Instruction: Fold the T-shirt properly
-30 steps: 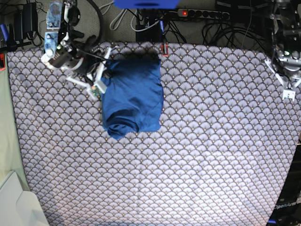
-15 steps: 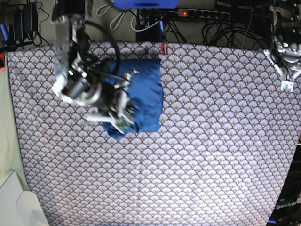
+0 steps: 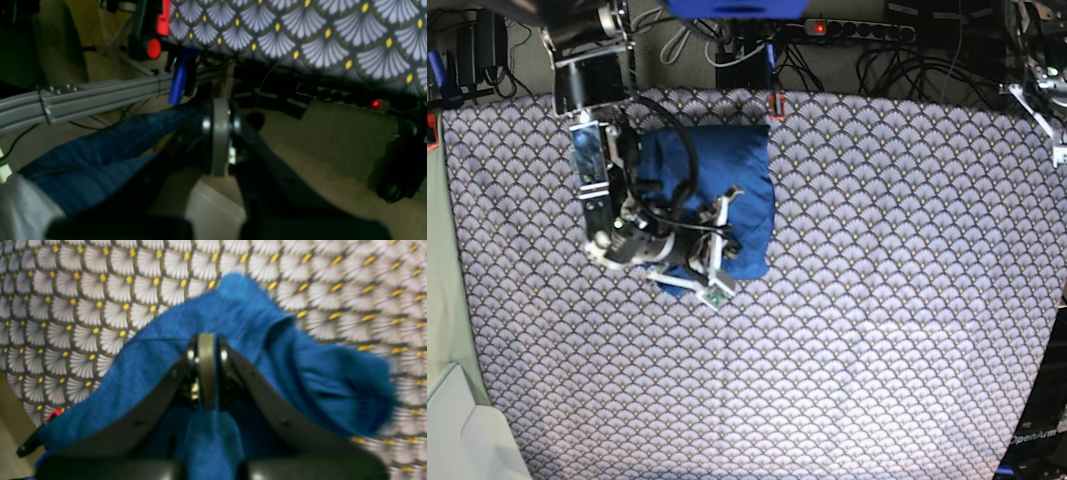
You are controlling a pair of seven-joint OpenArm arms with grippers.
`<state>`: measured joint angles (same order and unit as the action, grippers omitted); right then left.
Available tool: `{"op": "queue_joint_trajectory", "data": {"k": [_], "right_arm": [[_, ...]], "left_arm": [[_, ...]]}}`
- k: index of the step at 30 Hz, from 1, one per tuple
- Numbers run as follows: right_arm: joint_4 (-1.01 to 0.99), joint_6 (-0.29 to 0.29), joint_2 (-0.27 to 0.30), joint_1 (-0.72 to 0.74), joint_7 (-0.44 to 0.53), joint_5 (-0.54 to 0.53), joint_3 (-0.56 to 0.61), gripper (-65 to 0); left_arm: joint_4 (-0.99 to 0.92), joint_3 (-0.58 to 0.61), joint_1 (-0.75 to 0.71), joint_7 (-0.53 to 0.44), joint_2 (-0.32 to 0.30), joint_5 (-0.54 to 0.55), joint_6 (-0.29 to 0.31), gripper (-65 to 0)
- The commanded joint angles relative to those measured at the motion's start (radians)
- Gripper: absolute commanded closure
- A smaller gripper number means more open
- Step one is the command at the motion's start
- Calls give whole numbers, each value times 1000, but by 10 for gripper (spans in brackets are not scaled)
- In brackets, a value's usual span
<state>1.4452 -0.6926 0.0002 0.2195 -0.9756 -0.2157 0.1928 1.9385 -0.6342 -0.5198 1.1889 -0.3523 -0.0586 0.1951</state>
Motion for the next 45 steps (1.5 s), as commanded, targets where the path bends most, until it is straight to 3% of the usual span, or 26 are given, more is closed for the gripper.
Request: {"op": "queue_joint_trajectory", "data": {"k": [1, 10, 17, 21, 23, 27, 30, 35, 40, 45], "right_arm": [[-10, -6, -2, 39, 36, -12, 0, 0], [-219, -6, -2, 139, 116, -12, 1, 0], [-199, -6, -1, 177, 117, -12, 1, 0], [-48, -6, 7, 137, 19, -12, 1, 0], [55, -6, 14, 108, -39, -9, 1, 0], [317, -6, 59, -15, -150, 54, -8, 0], [492, -6, 125, -167, -167, 97, -8, 0], [570, -6, 182, -388, -164, 177, -132, 0], [570, -6, 197, -590, -12, 183, -344, 0], [569, -6, 202, -773, 160, 184, -462, 0]], "left_arm": [[17, -13, -4, -8, -17, -13, -4, -1], [17, -19, -7, -8, -11, -13, -4, -1], [19, -19, -29, -8, -11, -13, -4, -1], [23, -19, -53, -10, -9, -5, -1, -2], [40, -19, -58, -10, -9, 38, 28, -2], [37, -62, -90, -10, 9, 136, 126, -2], [37, -109, -92, -22, 49, 150, 175, -2], [34, -112, -185, -165, 100, 148, 202, -2], [-24, -109, -234, -260, 155, 148, 208, -2], [-95, -43, -262, -312, 166, 150, 206, -2]]}}
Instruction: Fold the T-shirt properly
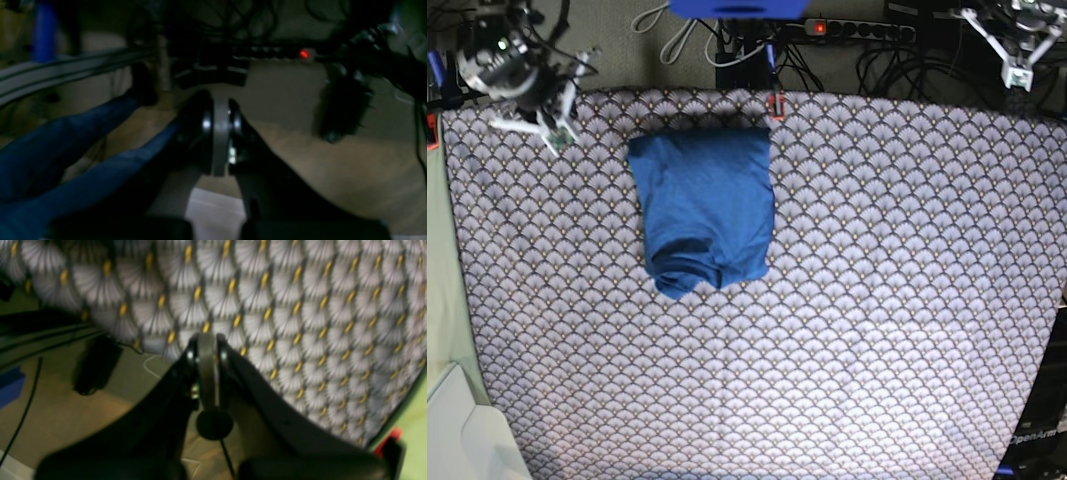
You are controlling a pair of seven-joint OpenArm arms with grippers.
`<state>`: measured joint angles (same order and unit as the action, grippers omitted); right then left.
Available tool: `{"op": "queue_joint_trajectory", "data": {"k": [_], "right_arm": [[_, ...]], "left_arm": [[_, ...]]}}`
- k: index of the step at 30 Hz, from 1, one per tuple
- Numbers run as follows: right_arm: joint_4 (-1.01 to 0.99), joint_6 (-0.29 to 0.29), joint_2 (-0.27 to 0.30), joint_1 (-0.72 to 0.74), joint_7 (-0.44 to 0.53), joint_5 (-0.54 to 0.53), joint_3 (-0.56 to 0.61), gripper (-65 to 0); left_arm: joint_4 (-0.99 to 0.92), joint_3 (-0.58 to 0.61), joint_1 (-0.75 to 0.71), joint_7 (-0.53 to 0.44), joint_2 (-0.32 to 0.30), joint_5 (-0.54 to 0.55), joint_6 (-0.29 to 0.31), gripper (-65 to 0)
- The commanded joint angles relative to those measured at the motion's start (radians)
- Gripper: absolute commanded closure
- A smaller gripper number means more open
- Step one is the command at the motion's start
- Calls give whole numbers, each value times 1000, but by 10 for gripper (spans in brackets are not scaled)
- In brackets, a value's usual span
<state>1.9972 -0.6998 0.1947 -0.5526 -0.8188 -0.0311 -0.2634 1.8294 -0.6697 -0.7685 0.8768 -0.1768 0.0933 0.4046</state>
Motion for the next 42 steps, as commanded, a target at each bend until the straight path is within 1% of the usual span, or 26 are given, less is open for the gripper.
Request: {"op": "queue_joint_trajectory", "data": {"k": [1, 4, 6, 10, 12, 14, 16, 19, 21, 24, 27, 29, 30, 32, 33, 36, 38, 40, 42], "right_arm": [[10, 2, 5, -33, 26, -3, -30, 0], [-22, 2, 2, -105, 92, -3, -57, 0], [-63, 2, 1, -143, 135, -5, -60, 0], [-163, 2, -25, -195, 227, -5, -58, 0], [-246, 2, -33, -202, 278, -5, -52, 0], [-370, 2, -42, -191, 342, -5, -50, 0], [-508, 2, -44, -149, 418, -5, -50, 0], [-766, 2, -39, -60, 528, 0, -49, 0], [-921, 2, -24, -13, 605, 0, -49, 0], [-1134, 2, -11, 49, 752, 0, -49, 0], [-1340, 2, -10, 107, 906, 1, -49, 0], [-1461, 2, -10, 156, 976, 3, -49, 0], [-1522, 2, -10, 184, 1007, 3, -49, 0], [-1616, 2, -10, 225, 1045, 4, -49, 0], [-1650, 19, -10, 243, 1062, 4, -49, 0], [-1693, 156, -14, 274, 1103, 32, -10, 0], [-1694, 266, -19, 274, 1119, 43, 40, 0], [-1694, 389, -34, 283, 1122, 59, 114, 0], [-1710, 555, -45, 302, 1122, 84, 180, 0]], "left_arm": [[-1, 12, -18, -21, -10, -2, -8, -2], [-89, 60, -24, -67, -7, 0, -8, -2], [-156, 90, -24, -106, 7, -2, -8, -2], [-284, 129, -21, -255, 13, -2, -8, -2], [-354, 153, -16, -331, 13, 6, -9, -1], [-435, 196, 4, -408, 13, 6, -9, -1], [-517, 242, 28, -468, 29, -4, -9, -1], [-649, 298, 82, -562, 41, -4, -9, 0], [-755, 333, 119, -621, 41, -4, -9, 0], [-910, 405, 174, -732, 52, -4, -9, 0], [-1058, 450, 221, -873, 66, -4, -11, 0], [-1161, 473, 266, -947, 90, -4, -16, 0], [-1216, 480, 291, -979, 96, -4, -45, 0], [-1322, 506, 340, -1026, 104, -4, -128, 0], [-1371, 532, 363, -1049, 110, -4, -161, 0], [-1470, 623, 418, -1095, 115, 0, -237, 0], [-1519, 647, 458, -1097, 116, 6, -276, -1], [-1580, 647, 502, -1095, 116, 7, -324, -1], [-1652, 647, 553, -1095, 116, 7, -373, -2]]}}
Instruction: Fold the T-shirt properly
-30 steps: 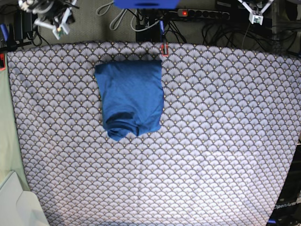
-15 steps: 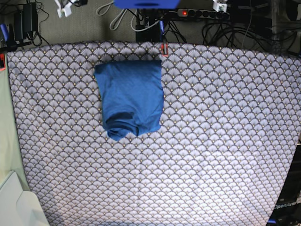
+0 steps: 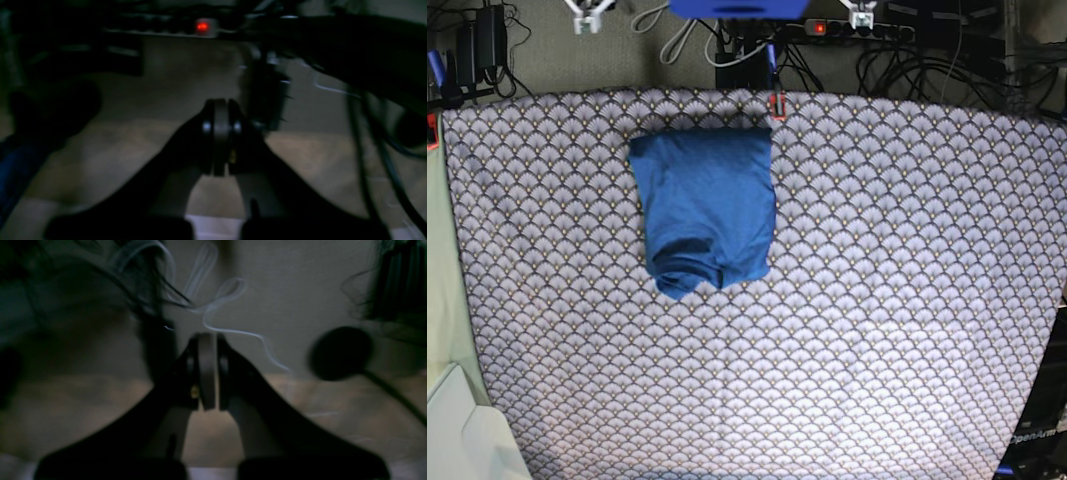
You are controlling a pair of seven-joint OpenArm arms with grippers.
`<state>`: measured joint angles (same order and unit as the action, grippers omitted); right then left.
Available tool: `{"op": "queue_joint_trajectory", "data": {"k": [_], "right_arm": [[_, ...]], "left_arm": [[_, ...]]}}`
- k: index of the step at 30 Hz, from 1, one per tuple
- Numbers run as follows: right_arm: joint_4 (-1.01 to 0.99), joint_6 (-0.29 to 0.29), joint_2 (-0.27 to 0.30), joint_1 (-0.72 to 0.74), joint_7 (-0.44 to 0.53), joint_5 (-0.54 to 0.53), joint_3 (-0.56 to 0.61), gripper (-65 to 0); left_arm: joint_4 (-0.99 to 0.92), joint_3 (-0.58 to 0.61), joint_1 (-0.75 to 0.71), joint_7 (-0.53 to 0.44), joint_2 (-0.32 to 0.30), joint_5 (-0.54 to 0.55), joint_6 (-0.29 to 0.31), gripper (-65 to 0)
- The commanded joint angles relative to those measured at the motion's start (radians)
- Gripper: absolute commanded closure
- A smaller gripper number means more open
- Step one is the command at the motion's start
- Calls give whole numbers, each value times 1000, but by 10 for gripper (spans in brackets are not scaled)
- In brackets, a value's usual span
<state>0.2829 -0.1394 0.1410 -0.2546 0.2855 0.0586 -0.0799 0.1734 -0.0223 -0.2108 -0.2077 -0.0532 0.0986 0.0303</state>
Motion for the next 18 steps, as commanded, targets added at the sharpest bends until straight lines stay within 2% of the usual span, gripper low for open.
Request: {"op": "queue_joint_trajectory", "data": {"k": [1, 2, 4, 6, 10, 12, 18], "right_arm": [[-12, 65, 7, 8, 18, 1, 18, 0], [-32, 139, -5, 18, 22, 2, 42, 0], [-81, 238, -33, 48, 57, 2, 87, 0], [-136, 287, -51, 70, 91, 2, 124, 0], [-142, 373, -62, 91, 100, 2, 165, 0], [-142, 403, -62, 93, 102, 2, 167, 0], [-144, 406, -60, 82, 102, -1, 164, 0]], "left_arm": [[-25, 2, 12, -11, -7, 2, -16, -2], [-48, 2, 27, -11, -7, 2, -26, -2], [-76, 2, 50, -11, -10, 2, -36, -2], [-88, 2, 66, -11, -15, 2, -36, -2], [-88, 2, 81, -11, -18, 2, -36, -2], [-88, 2, 101, -9, -18, 2, -36, -2], [-88, 5, 103, -9, -18, -4, -36, -3]]}}
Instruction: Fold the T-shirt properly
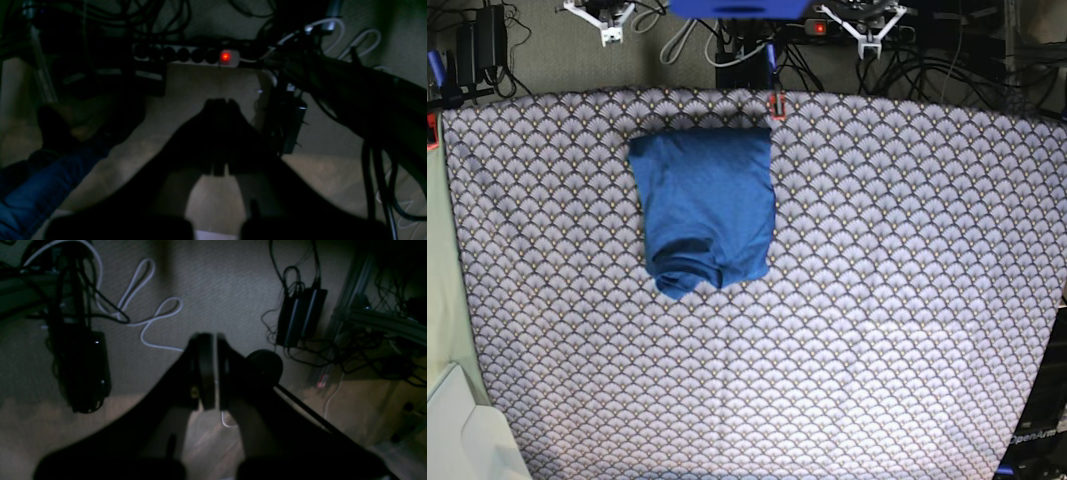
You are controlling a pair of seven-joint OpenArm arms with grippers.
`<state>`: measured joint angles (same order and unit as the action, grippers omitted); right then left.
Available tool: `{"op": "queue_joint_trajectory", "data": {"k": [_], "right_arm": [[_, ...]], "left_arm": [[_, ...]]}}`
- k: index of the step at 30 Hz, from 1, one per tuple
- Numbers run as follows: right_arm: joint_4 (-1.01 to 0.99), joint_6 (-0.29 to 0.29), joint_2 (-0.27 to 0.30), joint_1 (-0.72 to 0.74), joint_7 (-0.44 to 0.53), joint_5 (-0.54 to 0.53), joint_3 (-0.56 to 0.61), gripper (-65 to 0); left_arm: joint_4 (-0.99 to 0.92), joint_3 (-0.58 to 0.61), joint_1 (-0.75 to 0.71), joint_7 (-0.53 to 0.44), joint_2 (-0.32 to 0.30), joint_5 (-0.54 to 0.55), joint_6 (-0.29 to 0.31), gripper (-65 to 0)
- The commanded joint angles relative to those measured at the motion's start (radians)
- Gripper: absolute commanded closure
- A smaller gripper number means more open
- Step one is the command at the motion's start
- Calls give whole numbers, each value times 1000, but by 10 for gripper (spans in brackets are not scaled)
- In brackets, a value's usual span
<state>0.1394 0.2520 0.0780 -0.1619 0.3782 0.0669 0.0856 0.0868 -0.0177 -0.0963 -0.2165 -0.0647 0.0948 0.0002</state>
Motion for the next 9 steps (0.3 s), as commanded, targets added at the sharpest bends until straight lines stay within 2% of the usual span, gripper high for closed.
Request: {"op": "queue_joint_trajectory", "data": {"k": [1, 9], "right_arm": [[-1, 14, 3, -18, 9, -9, -4, 0], [1, 14, -11, -28, 14, -11, -4, 0]], "left_arm": [[-2, 0, -12, -1, -7, -2, -6, -3], [-2, 0, -12, -1, -7, 1, -6, -3]]}}
